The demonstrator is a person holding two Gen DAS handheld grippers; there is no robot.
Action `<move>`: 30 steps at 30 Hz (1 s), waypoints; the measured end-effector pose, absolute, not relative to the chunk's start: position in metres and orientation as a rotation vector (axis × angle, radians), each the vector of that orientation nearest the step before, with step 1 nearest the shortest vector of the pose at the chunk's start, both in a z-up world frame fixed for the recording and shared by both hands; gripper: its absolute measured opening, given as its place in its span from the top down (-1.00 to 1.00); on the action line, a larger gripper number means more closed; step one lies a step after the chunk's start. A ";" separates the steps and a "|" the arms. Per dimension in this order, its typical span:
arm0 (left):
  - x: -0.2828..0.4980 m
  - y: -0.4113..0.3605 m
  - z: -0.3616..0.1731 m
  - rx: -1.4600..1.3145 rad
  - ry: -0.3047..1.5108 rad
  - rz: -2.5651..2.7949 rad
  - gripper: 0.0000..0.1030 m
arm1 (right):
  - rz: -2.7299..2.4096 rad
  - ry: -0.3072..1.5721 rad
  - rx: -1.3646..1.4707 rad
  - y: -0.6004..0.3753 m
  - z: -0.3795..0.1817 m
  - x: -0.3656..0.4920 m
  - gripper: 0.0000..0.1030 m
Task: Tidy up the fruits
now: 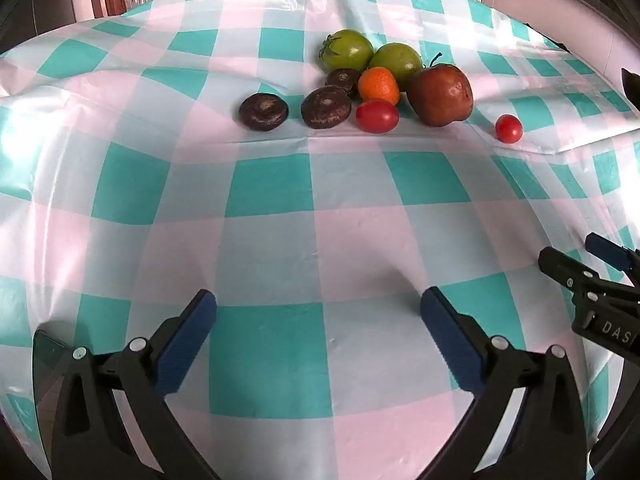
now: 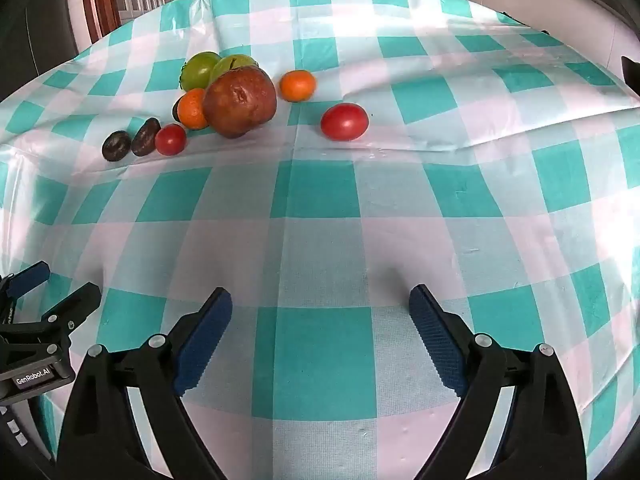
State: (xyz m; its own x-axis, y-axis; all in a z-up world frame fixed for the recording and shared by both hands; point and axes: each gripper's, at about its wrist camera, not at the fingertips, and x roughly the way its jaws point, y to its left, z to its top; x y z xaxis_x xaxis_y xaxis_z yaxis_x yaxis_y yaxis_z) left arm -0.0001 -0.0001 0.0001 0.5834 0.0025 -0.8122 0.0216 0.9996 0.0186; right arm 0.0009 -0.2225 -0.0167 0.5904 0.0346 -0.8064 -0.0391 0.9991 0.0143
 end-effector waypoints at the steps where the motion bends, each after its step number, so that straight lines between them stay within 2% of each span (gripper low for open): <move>1: 0.000 0.000 0.000 0.028 0.949 -0.011 -0.97 | 0.044 0.938 -0.003 -0.223 -0.017 0.001 -0.70; 30: 0.000 0.000 0.000 0.025 0.950 -0.012 -0.97 | 0.043 0.939 -0.005 -0.221 -0.015 0.001 -0.70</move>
State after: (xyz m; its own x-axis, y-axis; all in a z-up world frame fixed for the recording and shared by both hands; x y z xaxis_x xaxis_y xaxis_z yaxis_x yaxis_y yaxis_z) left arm 0.0000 0.0000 0.0000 0.5817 0.0007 -0.8134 0.0216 0.9996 0.0163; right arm 0.0010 -0.2210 -0.0147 0.5901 0.0343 -0.8066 -0.0389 0.9991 0.0140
